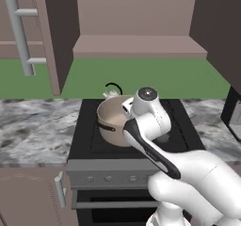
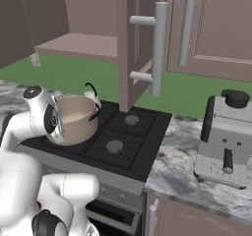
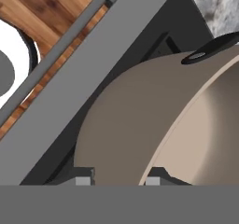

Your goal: Pick the kettle from the cabinet and place it on a stove burner. Then pick the pot from the counter and place it on another stove burner. Finally, turn both burners on.

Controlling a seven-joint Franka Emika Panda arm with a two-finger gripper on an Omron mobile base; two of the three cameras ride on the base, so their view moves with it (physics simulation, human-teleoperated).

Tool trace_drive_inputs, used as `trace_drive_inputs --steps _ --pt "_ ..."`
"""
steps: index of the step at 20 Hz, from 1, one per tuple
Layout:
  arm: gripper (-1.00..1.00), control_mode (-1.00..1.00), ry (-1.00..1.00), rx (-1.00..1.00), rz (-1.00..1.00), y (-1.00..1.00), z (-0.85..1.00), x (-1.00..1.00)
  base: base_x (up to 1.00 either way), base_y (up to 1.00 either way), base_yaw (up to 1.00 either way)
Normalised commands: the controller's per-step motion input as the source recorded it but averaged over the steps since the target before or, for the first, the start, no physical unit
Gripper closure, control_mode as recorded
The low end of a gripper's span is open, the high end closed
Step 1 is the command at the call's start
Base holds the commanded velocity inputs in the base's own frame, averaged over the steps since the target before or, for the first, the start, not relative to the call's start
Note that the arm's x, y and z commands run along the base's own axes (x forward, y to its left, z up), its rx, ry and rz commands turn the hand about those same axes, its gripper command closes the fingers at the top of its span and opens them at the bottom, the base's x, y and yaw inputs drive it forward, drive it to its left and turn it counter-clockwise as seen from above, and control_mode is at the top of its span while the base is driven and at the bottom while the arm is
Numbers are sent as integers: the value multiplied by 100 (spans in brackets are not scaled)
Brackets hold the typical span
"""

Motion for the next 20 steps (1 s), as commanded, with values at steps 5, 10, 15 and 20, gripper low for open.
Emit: trace_drive_inputs --steps 5,10,15,20 --pt "100 -100 0 1 2 17 -15 18 0 0 0" --pt "100 -100 0 1 2 13 -16 22 0 0 0" --pt "100 -100 0 2 2 10 -17 23 0 0 0" --pt "100 -100 0 1 2 7 -14 19 0 0 0"
